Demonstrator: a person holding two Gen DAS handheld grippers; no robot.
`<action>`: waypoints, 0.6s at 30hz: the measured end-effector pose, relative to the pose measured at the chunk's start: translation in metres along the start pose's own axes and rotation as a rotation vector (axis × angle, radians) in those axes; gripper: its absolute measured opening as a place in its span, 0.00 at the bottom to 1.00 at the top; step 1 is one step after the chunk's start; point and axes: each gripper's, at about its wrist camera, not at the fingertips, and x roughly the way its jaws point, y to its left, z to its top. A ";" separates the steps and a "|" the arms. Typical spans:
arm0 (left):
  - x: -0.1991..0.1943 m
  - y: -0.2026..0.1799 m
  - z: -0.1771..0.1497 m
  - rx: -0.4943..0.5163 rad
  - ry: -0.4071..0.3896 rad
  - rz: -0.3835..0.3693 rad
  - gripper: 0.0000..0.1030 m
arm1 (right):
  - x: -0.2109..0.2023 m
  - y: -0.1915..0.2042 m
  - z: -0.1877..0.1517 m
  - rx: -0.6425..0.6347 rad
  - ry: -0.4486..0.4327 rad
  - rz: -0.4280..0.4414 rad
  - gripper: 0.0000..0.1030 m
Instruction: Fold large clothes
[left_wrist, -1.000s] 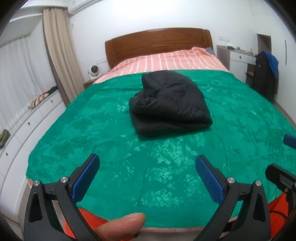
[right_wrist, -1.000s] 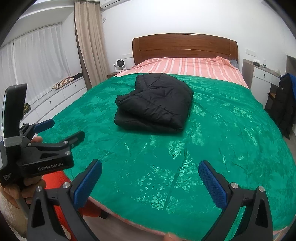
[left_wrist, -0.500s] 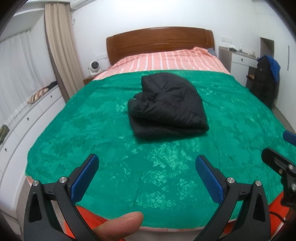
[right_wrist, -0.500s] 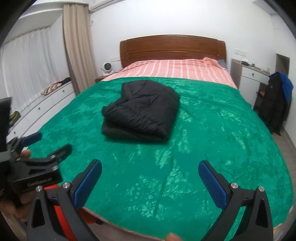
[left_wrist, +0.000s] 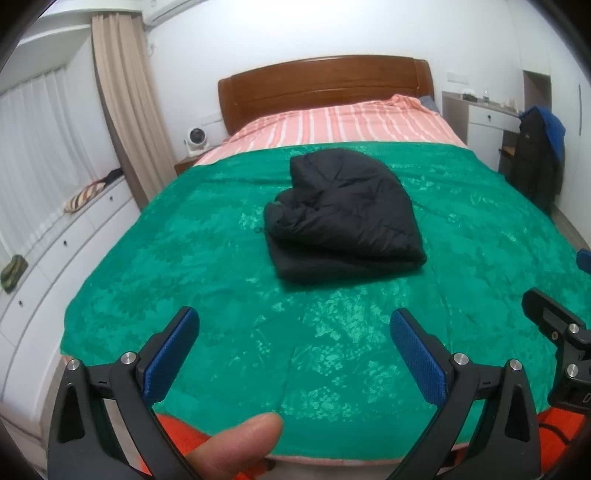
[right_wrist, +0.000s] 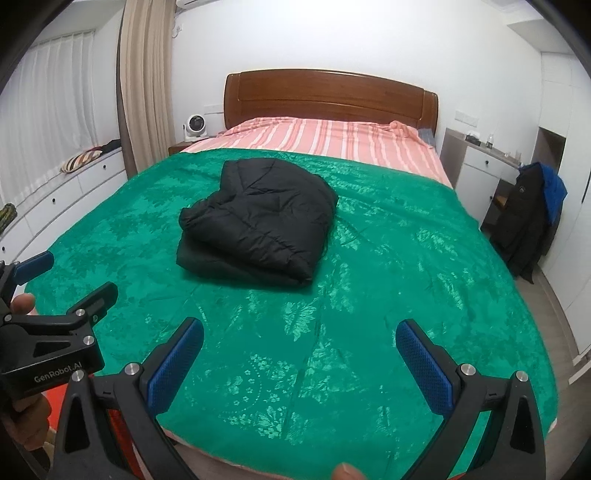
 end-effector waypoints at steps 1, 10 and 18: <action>0.000 -0.001 0.000 0.002 -0.001 0.001 1.00 | 0.000 -0.001 0.000 0.001 0.000 -0.004 1.00; -0.002 -0.005 0.008 0.001 0.005 0.005 1.00 | -0.001 -0.004 0.003 -0.004 -0.003 -0.022 1.00; -0.005 -0.005 0.013 -0.005 0.010 0.023 1.00 | -0.004 -0.004 0.008 -0.008 -0.008 -0.030 1.00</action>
